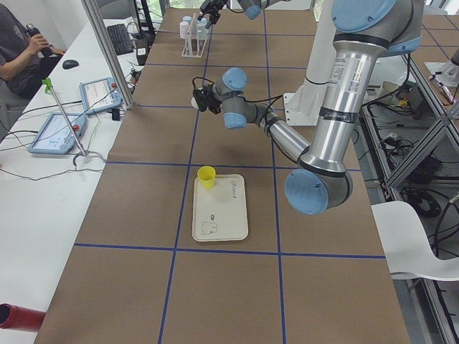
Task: Transfer IKEA cup to right arm and place on rack
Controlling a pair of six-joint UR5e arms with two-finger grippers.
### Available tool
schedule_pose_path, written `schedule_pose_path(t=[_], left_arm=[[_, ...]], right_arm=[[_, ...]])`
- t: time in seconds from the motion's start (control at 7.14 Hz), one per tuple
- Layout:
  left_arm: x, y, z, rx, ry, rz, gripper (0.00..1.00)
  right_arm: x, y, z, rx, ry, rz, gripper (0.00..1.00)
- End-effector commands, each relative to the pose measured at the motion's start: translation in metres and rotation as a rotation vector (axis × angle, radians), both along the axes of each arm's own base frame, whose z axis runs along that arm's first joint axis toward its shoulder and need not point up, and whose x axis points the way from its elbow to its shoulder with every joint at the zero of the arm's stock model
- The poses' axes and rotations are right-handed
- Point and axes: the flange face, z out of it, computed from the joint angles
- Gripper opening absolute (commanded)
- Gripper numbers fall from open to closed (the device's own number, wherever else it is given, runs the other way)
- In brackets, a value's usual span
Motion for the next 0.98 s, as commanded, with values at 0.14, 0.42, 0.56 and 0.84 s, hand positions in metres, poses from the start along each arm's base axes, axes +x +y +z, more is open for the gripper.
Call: schedule_pose_path(t=[0.14,0.42,0.56,0.84], left_arm=[[0.031,0.025,-0.040,0.100,0.265,0.019,0.00],[0.052,0.029,-0.038,0.061,0.523,-0.011,0.00],[0.061,0.036,-0.045,0.070,0.551,0.001,0.00],[0.054,0.038,-0.058,0.089,0.594,0.006,0.00]], right_arm=[[-0.008,0.013,-0.008,0.009,-0.155,-0.022,1.00],[-0.019,0.014,-0.036,-0.013,-0.266,-0.027,1.00],[-0.030,0.017,-0.057,-0.041,-0.338,-0.030,1.00],[-0.084,0.040,-0.096,-0.035,-0.435,-0.013,1.00]])
